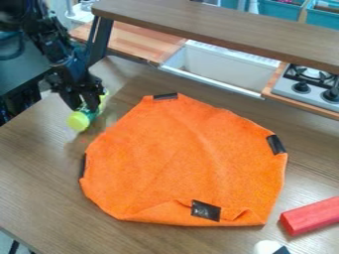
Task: Pick the green bottle and place it at the top right of the table
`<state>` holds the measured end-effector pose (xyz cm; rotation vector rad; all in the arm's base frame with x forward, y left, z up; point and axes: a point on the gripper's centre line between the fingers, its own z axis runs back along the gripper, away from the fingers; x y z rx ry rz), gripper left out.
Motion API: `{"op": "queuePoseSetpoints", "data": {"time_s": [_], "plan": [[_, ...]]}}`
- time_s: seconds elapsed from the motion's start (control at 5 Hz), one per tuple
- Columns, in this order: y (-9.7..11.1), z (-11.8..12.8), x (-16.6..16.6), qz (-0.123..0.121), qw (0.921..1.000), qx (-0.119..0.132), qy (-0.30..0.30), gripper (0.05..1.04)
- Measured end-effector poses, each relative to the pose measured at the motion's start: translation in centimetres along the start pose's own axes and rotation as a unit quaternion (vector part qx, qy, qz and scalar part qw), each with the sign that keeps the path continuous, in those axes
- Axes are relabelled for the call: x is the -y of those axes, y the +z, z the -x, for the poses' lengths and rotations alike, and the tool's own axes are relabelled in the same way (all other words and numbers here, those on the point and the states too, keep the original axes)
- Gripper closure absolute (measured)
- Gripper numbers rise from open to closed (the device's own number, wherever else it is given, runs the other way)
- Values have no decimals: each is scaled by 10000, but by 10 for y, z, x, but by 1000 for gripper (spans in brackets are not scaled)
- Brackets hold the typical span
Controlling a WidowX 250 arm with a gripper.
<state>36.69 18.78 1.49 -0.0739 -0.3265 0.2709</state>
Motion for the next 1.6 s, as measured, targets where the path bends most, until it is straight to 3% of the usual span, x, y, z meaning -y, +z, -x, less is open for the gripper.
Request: {"op": "queuePoseSetpoints", "data": {"time_s": [0.6,0.8,1.0,1.2,1.6], "plan": [[-7,-6,-8,-165,9998,49,68,551],[-7,-5,-10,-183,9997,36,130,501],[-12,-1,-9,-129,9997,-54,180,202],[-12,-1,-7,-95,9997,-55,200,75],[-15,3,-5,-25,9995,-111,308,83]]}}
